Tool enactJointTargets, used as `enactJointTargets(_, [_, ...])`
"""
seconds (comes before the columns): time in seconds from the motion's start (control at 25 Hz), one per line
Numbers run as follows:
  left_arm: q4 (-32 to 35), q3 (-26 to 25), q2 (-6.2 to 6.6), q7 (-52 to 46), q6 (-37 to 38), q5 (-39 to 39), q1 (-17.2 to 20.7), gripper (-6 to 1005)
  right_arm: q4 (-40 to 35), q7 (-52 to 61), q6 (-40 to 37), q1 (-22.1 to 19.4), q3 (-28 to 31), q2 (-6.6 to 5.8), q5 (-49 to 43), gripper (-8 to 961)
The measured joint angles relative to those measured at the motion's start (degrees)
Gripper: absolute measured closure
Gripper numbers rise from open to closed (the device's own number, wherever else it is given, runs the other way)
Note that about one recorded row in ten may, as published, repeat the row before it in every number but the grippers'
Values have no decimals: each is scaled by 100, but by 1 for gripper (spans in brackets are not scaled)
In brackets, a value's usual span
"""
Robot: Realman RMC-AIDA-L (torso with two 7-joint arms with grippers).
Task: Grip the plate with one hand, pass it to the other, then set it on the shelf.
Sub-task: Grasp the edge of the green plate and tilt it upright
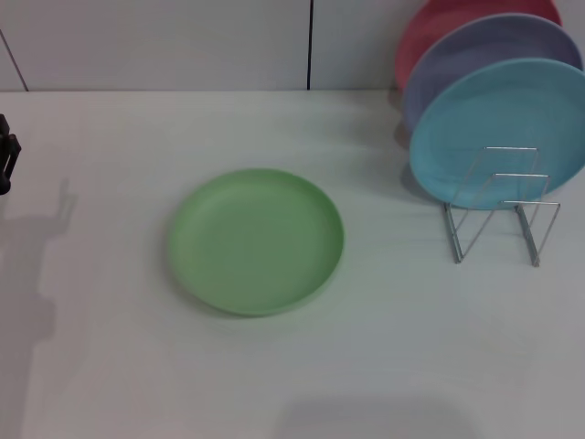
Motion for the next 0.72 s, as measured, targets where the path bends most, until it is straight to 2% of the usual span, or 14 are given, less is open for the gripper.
enactJointTargets(0.4, [-24, 20, 9, 6, 11, -1, 1, 177, 3, 0, -79, -42, -19, 1, 4, 121])
enactJointTargets(0.6, [-410, 260, 86, 55, -319, 8, 40, 182, 3, 0, -91, -52, -25, 4, -16, 122])
enactJointTargets(0.64, [-823, 255, 203, 179, -702, 51, 103, 183, 7, -1, -96, -53, -26, 5, -25, 122])
enactJointTargets(0.72, [-1144, 233, 292, 296, -914, 178, 173, 186, 11, 0, -97, -54, -29, 6, -29, 122])
